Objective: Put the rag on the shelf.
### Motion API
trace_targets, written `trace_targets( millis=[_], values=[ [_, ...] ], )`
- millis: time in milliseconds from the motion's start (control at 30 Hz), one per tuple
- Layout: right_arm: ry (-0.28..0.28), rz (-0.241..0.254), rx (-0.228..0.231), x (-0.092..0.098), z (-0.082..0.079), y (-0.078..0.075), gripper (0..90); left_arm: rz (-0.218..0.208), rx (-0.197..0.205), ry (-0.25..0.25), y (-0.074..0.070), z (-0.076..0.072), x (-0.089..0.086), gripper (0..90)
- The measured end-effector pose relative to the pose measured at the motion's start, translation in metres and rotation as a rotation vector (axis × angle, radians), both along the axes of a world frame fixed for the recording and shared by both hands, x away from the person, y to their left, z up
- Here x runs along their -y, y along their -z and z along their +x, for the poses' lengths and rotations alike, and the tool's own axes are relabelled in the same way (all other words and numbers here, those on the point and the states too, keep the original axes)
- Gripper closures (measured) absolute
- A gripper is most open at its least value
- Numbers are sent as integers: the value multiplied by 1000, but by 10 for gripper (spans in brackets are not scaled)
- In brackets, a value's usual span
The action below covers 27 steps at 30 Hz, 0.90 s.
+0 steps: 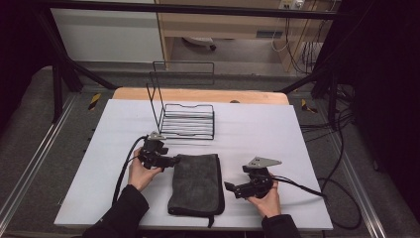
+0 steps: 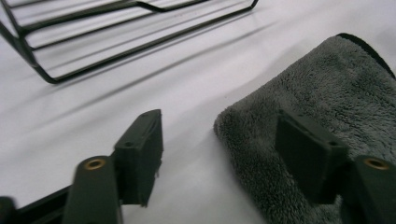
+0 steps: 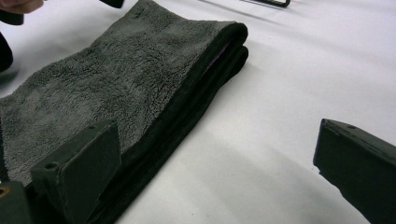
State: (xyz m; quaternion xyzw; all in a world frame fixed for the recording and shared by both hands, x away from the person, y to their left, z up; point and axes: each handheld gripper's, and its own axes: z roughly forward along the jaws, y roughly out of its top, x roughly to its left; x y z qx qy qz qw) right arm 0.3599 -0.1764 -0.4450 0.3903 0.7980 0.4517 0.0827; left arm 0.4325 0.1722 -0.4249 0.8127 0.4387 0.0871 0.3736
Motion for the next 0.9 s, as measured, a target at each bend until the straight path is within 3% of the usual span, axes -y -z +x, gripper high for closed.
trace_targets(
  millis=[167,467,733,900],
  values=[
    [-4,2,-6,-1,0,1,26,-10,-52,2,10,4,6,471],
    [-2,0,-2,-2,2,2,56,-29,-75,16,19,2,11,694],
    [36,51,2,-5,13,-3,116,-21,-76,20,20,1,13,736],
    [44,42,7,-16,28,-9,220,-8,-59,15,20,-1,16,746]
  ],
)
